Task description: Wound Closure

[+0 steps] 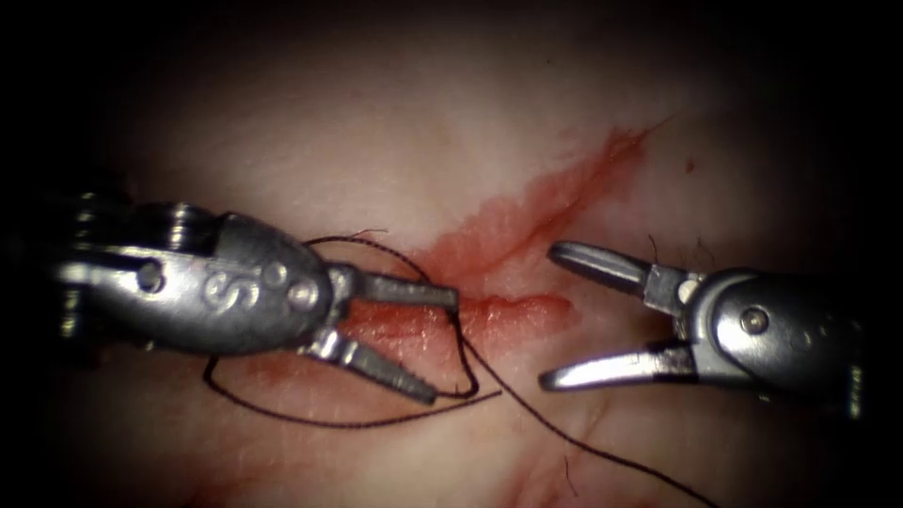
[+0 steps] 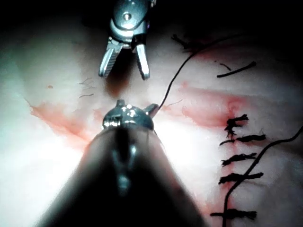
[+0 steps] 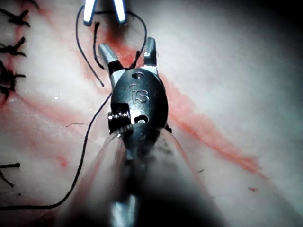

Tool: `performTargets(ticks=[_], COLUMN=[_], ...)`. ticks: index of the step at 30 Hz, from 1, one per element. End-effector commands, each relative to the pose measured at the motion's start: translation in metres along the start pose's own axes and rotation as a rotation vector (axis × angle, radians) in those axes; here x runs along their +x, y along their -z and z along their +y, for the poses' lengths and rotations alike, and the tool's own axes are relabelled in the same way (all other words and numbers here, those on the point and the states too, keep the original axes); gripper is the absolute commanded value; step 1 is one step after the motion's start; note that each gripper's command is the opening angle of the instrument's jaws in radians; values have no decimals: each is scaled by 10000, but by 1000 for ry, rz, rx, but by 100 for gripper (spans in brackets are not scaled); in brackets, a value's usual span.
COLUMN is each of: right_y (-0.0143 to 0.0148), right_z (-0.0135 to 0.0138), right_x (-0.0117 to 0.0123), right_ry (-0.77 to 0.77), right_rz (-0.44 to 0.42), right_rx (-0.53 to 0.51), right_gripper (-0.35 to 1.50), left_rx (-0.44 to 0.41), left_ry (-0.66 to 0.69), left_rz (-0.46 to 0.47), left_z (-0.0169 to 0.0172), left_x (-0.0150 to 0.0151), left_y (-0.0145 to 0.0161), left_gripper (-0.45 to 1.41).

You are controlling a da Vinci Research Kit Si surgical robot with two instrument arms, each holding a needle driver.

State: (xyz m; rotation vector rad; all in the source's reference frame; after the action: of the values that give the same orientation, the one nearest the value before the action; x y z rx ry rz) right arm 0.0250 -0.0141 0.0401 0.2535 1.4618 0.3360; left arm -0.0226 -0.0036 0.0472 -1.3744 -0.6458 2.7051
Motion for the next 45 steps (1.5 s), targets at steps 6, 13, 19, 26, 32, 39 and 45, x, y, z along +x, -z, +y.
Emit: performTargets(ticks=[6, 13, 19, 26, 32, 39, 45], right_y=[-9, -10, -10, -11, -12, -13, -14], right_z=[2, 1, 0, -2, -2, -5, -5], right_x=[0, 1, 2, 2, 2, 4, 4], right_ry=[2, 2, 2, -4, -4, -4, -4], right_rz=[2, 2, 2, 2, 2, 2, 2], right_rx=[1, 1, 1, 0, 0, 0, -1], right_gripper=[94, 94, 96, 99, 101, 103, 103], left_rx=[-81, -107, -101, -39, -28, -35, -40], left_ry=[66, 56, 50, 48, 46, 30, 76], left_rz=[-52, -56, -66, -112, -139, -193, -216], left_z=[5, 5, 4, -3, -1, 0, 3], left_x=[-12, -15, -16, -12, -14, -20, -21], left_y=[-14, -18, -17, -11, -13, -14, -11], left_gripper=[31, 14, 9, 74, 74, -10, -45])
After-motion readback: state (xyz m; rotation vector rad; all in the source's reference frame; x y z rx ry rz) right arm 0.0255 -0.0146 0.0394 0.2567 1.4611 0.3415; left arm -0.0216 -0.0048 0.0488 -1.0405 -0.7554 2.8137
